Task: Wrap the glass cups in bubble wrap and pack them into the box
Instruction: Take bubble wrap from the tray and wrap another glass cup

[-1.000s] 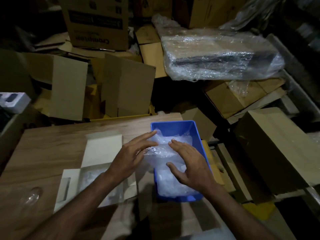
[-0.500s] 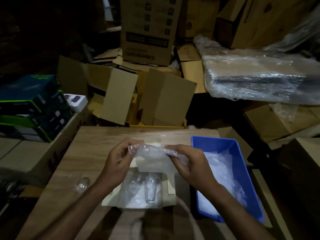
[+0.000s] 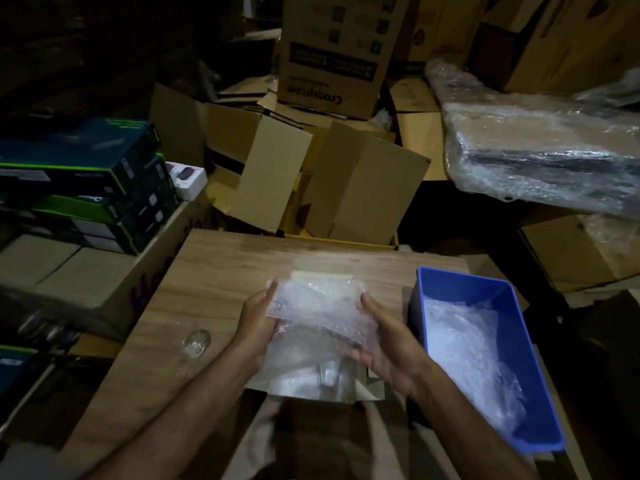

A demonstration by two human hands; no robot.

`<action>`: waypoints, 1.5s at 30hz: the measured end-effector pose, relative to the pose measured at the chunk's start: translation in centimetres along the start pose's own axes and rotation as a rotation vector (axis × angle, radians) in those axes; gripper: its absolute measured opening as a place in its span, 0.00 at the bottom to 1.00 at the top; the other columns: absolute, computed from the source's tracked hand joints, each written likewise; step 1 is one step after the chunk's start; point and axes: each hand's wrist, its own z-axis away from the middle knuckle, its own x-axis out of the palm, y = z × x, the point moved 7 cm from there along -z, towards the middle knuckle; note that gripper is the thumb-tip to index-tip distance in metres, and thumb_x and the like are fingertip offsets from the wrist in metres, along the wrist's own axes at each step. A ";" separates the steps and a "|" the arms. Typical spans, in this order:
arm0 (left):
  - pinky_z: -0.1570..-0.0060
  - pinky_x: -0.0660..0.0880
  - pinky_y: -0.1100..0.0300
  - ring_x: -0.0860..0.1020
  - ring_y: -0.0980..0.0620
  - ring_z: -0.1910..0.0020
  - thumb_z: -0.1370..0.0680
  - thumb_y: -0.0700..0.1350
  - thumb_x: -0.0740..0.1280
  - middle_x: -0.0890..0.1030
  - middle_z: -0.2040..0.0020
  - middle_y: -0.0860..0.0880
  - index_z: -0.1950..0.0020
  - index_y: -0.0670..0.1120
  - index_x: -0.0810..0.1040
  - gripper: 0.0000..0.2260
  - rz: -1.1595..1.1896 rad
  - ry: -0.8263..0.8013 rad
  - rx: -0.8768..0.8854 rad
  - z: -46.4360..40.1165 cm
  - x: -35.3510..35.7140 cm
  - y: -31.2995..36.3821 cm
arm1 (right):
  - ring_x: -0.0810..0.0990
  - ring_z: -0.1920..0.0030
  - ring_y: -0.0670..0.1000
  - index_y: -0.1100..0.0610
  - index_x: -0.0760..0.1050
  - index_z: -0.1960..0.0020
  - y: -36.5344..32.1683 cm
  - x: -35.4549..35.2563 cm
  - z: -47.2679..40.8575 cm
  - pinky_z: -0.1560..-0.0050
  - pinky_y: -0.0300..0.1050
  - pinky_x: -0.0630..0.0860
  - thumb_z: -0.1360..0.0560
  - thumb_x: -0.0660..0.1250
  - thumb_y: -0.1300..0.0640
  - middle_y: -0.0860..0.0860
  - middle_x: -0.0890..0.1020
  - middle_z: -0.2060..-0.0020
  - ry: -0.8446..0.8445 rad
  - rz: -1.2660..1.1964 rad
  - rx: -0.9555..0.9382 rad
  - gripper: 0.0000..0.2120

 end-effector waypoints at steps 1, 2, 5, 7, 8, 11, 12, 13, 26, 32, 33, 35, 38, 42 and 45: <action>0.77 0.65 0.66 0.71 0.56 0.79 0.17 0.53 0.64 0.77 0.72 0.50 0.56 0.44 0.82 0.16 0.032 0.038 -0.088 -0.2 -0.2 -1.1 | 0.77 0.32 0.64 0.58 0.70 0.26 1.1 0.2 0.3 0.33 0.61 0.75 0.29 0.79 0.52 0.61 0.78 0.32 -0.064 -0.077 0.019 0.35; 0.75 0.64 0.64 0.70 0.53 0.77 0.17 0.53 0.65 0.77 0.71 0.49 0.58 0.44 0.82 0.15 0.053 0.073 -0.175 -0.5 -0.5 -2.4 | 0.77 0.32 0.65 0.58 0.68 0.26 2.0 0.3 0.6 0.36 0.59 0.78 0.33 0.82 0.59 0.63 0.77 0.32 -0.109 -0.122 0.028 0.40; 0.73 0.61 0.61 0.67 0.51 0.75 0.20 0.47 0.64 0.73 0.69 0.46 0.60 0.45 0.78 0.11 0.067 0.066 -0.342 -1.7 -0.9 -5.8 | 0.81 0.37 0.63 0.53 0.69 0.28 3.5 -0.1 -0.1 0.45 0.51 0.83 0.40 0.83 0.71 0.63 0.80 0.36 -0.038 0.059 0.021 0.45; 0.72 0.60 0.61 0.66 0.50 0.75 0.24 0.43 0.61 0.72 0.68 0.45 0.57 0.44 0.78 0.07 0.031 0.063 -0.399 -2.2 -1.1 -7.0 | 0.83 0.39 0.60 0.55 0.73 0.31 3.4 0.2 -0.7 0.44 0.51 0.82 0.37 0.83 0.65 0.60 0.83 0.39 0.047 0.295 -0.036 0.37; 0.72 0.61 0.60 0.67 0.50 0.75 0.24 0.44 0.61 0.73 0.68 0.45 0.56 0.43 0.78 0.08 0.006 0.058 -0.417 -2.4 -1.4 -7.4 | 0.83 0.40 0.60 0.58 0.75 0.32 3.4 0.0 -1.0 0.42 0.51 0.81 0.32 0.81 0.61 0.59 0.83 0.39 0.109 0.320 -0.041 0.31; 0.62 0.72 0.52 0.76 0.43 0.64 0.21 0.56 0.64 0.80 0.61 0.41 0.51 0.37 0.82 0.21 -0.046 0.014 -0.452 -3.2 -1.6 -8.9 | 0.81 0.51 0.59 0.62 0.79 0.37 4.2 -1.4 -1.6 0.49 0.51 0.76 0.28 0.78 0.49 0.63 0.84 0.44 0.368 0.223 0.022 0.25; 0.59 0.73 0.49 0.77 0.41 0.58 0.19 0.61 0.62 0.81 0.56 0.41 0.47 0.37 0.82 0.26 -0.058 0.014 -0.455 -2.9 -1.6 -8.8 | 0.80 0.56 0.59 0.63 0.80 0.39 4.6 -1.8 -1.9 0.54 0.52 0.74 0.31 0.79 0.46 0.66 0.84 0.46 0.424 0.200 0.053 0.28; 0.57 0.73 0.48 0.77 0.41 0.56 0.19 0.66 0.58 0.81 0.54 0.41 0.45 0.39 0.82 0.31 -0.069 0.022 -0.448 -2.4 -1.6 -8.6 | 0.78 0.62 0.58 0.65 0.80 0.40 4.9 -2.0 -2.1 0.59 0.49 0.73 0.32 0.80 0.44 0.66 0.84 0.51 0.478 0.179 0.081 0.31; 0.49 0.80 0.60 0.82 0.42 0.43 0.24 0.41 0.74 0.84 0.42 0.57 0.35 0.54 0.81 0.19 -0.362 -0.406 0.174 2.6 -1.2 0.1 | 0.81 0.38 0.52 0.46 0.74 0.29 -0.8 -0.1 -0.1 0.42 0.54 0.82 0.23 0.72 0.63 0.50 0.81 0.37 0.231 0.647 -0.394 0.26; 0.49 0.83 0.57 0.86 0.53 0.49 0.32 0.36 0.80 0.87 0.48 0.49 0.31 0.49 0.77 0.32 -0.519 -0.401 0.193 2.6 -1.0 2.5 | 0.85 0.44 0.47 0.55 0.76 0.30 -2.6 0.2 0.3 0.42 0.44 0.82 0.34 0.82 0.64 0.51 0.84 0.41 0.211 0.871 -0.324 0.34; 0.50 0.83 0.59 0.85 0.56 0.51 0.32 0.38 0.80 0.87 0.49 0.51 0.32 0.49 0.78 0.30 -0.631 -0.377 0.235 2.4 -1.0 2.6 | 0.84 0.45 0.44 0.55 0.77 0.31 -2.9 0.5 0.4 0.42 0.42 0.81 0.35 0.83 0.62 0.49 0.84 0.41 0.234 0.973 -0.317 0.34; 0.55 0.81 0.64 0.84 0.60 0.54 0.28 0.46 0.79 0.86 0.52 0.54 0.39 0.51 0.83 0.18 -0.840 -0.326 0.356 2.5 -0.6 3.3 | 0.84 0.50 0.39 0.53 0.81 0.36 -3.4 0.7 0.7 0.45 0.39 0.82 0.34 0.83 0.56 0.46 0.85 0.45 0.290 1.189 -0.325 0.27; 0.62 0.77 0.59 0.80 0.54 0.58 0.24 0.55 0.73 0.82 0.58 0.50 0.55 0.52 0.85 0.08 -0.942 -0.305 0.496 2.6 -0.7 4.6 | 0.80 0.58 0.43 0.52 0.84 0.59 -4.2 2.1 1.8 0.54 0.51 0.80 0.28 0.78 0.51 0.48 0.83 0.62 0.279 1.369 -0.472 0.06; 0.45 0.79 0.56 0.79 0.58 0.41 0.26 0.58 0.75 0.81 0.40 0.55 0.43 0.57 0.83 0.14 -0.587 -0.430 0.337 2.9 -1.5 5.3 | 0.78 0.49 0.46 0.49 0.81 0.59 -5.4 2.2 2.4 0.48 0.41 0.76 0.24 0.73 0.48 0.45 0.80 0.57 0.153 1.087 -0.459 0.08; 0.51 0.82 0.59 0.84 0.54 0.46 0.25 0.46 0.75 0.86 0.45 0.52 0.39 0.50 0.81 0.15 -0.451 -0.492 0.281 3.6 0.1 4.4 | 0.83 0.57 0.51 0.60 0.78 0.53 -5.5 1.9 1.6 0.54 0.45 0.79 0.20 0.69 0.49 0.51 0.82 0.60 0.163 0.758 -0.417 0.14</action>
